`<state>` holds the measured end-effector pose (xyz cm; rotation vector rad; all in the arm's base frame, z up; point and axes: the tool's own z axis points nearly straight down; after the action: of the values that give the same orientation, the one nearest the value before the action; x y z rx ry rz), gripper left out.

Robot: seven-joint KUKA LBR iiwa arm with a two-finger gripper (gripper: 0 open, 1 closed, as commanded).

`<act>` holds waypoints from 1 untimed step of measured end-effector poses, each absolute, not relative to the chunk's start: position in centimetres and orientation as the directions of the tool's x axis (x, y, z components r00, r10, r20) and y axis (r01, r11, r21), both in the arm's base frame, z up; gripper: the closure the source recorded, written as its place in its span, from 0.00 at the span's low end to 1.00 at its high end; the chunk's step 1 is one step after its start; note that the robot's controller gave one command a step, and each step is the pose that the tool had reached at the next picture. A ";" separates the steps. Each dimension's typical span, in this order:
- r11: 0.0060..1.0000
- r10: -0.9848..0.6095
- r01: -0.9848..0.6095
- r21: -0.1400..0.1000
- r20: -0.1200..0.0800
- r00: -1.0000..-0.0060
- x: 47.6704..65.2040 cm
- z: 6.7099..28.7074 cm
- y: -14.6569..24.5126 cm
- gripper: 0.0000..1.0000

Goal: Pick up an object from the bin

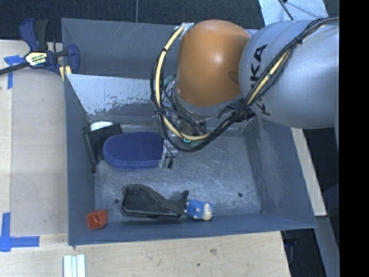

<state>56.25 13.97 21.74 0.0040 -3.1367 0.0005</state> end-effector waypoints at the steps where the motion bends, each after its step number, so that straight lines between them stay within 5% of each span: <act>1: 0.990 -0.141 -0.141 0.001 -0.010 -0.990 59.1 6.9 14.6 0.00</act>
Offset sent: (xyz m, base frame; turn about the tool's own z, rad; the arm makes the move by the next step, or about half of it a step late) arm 0.0258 0.0058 -0.1474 -0.1390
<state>59.08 14.56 6.91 0.2222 -3.1435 -0.0027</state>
